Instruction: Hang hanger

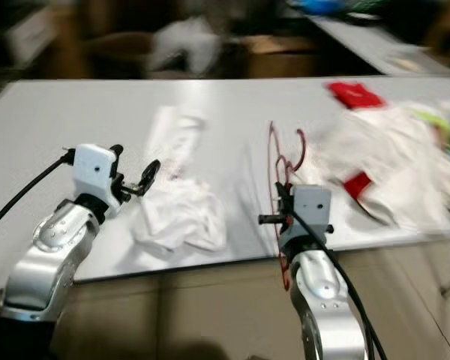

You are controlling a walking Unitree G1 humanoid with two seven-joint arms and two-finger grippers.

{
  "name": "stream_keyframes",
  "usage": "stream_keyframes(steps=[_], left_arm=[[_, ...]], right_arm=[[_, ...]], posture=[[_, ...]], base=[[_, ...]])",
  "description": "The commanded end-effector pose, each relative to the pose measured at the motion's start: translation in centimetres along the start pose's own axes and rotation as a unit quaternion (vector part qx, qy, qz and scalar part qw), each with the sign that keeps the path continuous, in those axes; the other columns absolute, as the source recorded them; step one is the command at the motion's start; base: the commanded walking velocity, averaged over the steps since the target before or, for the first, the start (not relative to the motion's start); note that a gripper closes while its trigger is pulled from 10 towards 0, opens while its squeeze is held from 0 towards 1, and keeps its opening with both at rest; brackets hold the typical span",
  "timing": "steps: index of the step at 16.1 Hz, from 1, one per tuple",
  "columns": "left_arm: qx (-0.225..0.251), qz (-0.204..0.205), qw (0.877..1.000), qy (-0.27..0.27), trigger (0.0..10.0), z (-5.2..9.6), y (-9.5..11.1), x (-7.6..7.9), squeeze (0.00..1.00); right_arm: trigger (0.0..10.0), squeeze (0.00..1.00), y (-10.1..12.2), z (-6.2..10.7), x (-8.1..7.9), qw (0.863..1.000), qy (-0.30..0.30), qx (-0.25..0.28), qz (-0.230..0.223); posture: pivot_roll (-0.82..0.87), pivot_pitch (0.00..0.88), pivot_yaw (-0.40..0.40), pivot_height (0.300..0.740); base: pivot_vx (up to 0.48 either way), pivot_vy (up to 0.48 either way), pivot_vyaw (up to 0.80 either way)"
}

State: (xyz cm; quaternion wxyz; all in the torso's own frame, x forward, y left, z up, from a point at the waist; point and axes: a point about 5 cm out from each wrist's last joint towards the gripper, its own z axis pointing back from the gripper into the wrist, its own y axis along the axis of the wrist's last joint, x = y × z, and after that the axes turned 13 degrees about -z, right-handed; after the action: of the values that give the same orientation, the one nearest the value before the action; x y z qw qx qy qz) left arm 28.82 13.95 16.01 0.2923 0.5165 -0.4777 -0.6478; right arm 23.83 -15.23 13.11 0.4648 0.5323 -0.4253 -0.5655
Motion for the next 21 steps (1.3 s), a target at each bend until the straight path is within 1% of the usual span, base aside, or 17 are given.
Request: stream_keyframes(steps=[1,3,5,6,7,8,10,12,13,14,15,16,17,18,19,20,21], left_arm=[[0.01,-0.014,1.0,-0.006,10.0,0.0,0.6,0.3,0.0],[0.006,-0.011,1.0,-0.011,10.0,0.0,0.5,0.4,0.0],[0.004,0.019,1.0,-0.008,10.0,0.1,0.3,0.5,0.0],[-0.005,0.017,1.0,-0.012,10.0,0.1,0.1,0.5,0.0],[0.008,0.019,1.0,-0.022,10.0,0.2,0.2,0.2,0.25],[0.003,0.017,0.999,-0.034,10.0,0.4,-0.1,0.1,1.0],[-0.008,0.0,0.999,-0.05,10.0,0.5,-0.5,-0.1,1.0],[-0.054,-0.066,0.992,-0.093,10.0,0.7,-1.9,-1.1,1.0],[-0.054,-0.066,0.992,-0.093,10.0,0.7,-1.9,-1.1,1.0],[-0.076,-0.062,0.988,-0.123,10.0,1.1,-2.5,-1.2,1.0],[-0.11,-0.062,0.976,-0.176,10.0,1.7,-3.7,-0.9,0.54],[-0.119,-0.061,0.973,-0.188,10.0,1.9,-4.1,-0.9,0.44],[-0.122,-0.053,0.971,-0.197,10.0,2.0,-4.3,-0.8,0.38],[-0.115,-0.037,0.969,-0.215,8.5,2.3,-4.0,-0.6,0.0],[-0.112,-0.03,0.968,-0.222,8.5,2.4,-3.9,-0.5,0.0],[-0.117,-0.036,0.966,-0.226,3.7,2.6,-4.1,-0.5,0.0],[-0.126,-0.049,0.965,-0.225,1.1,2.6,-4.3,-0.6,0.0]], right_arm=[[10.0,0.0,0.3,0.0,0.2,1.0,-0.003,0.007,0.001],[10.0,0.0,0.5,-0.1,0.5,1.0,-0.004,0.011,0.003],[10.0,0.0,0.9,-0.1,0.7,1.0,0.002,0.017,0.002],[10.0,0.0,1.1,0.0,0.9,1.0,0.013,0.018,-0.005],[10.0,0.0,1.7,0.3,1.1,0.998,0.048,0.022,-0.037],[10.0,0.0,2.0,0.5,1.3,0.997,0.059,0.021,-0.038],[10.0,0.0,2.2,0.8,1.6,0.996,0.085,0.011,-0.033],[10.0,0.0,2.2,1.7,2.1,0.989,0.141,-0.029,-0.019],[10.0,0.0,2.2,1.7,2.1,0.989,0.141,-0.029,-0.019],[10.0,0.0,2.1,2.0,2.2,0.986,0.158,-0.043,-0.016],[10.0,0.0,1.9,2.2,2.3,0.984,0.168,-0.058,-0.016],[10.0,0.0,1.8,2.3,2.3,0.983,0.171,-0.061,-0.016],[10.0,0.0,1.8,2.3,2.3,0.983,0.172,-0.064,-0.016],[10.0,0.0,1.9,2.2,2.3,0.982,0.176,-0.064,-0.015],[10.0,0.0,1.9,2.2,2.3,0.982,0.176,-0.064,-0.015],[10.0,0.0,2.0,2.0,2.2,0.982,0.178,-0.063,-0.015],[10.0,0.0,2.0,2.0,2.1,0.981,0.181,-0.064,-0.016]], posture=[[0.01,0.035,0.015,0.74],[0.01,0.037,0.019,0.74],[0.01,0.039,0.02,0.74],[0.0,0.039,0.018,0.74],[0.0,0.04,0.018,0.74],[0.0,0.042,0.018,0.74],[-0.01,0.042,0.017,0.74],[-0.02,0.044,0.013,0.74],[-0.02,0.044,0.013,0.74],[-0.02,0.044,0.01,0.74],[-0.02,0.046,0.007,0.74],[-0.02,0.047,0.006,0.74],[-0.02,0.046,0.004,0.74],[-0.01,0.046,0.002,0.74],[-0.01,0.046,0.002,0.74],[-0.01,0.044,0.002,0.74],[-0.01,0.041,0.002,0.74]], base=[[0.0,-0.48,0.0],[0.0,-0.48,0.0],[0.0,0.0,0.0],[0.0,0.0,0.0],[0.0,0.0,0.0],[0.0,0.0,0.0],[0.0,0.0,0.0],[0.0,0.0,0.0],[0.0,0.0,0.0],[0.0,0.0,0.0],[0.0,0.0,0.0],[0.0,0.0,0.0],[0.0,0.0,0.0],[0.0,0.0,0.0],[0.0,0.0,0.0],[0.0,0.0,0.0],[0.0,0.0,0.0]])
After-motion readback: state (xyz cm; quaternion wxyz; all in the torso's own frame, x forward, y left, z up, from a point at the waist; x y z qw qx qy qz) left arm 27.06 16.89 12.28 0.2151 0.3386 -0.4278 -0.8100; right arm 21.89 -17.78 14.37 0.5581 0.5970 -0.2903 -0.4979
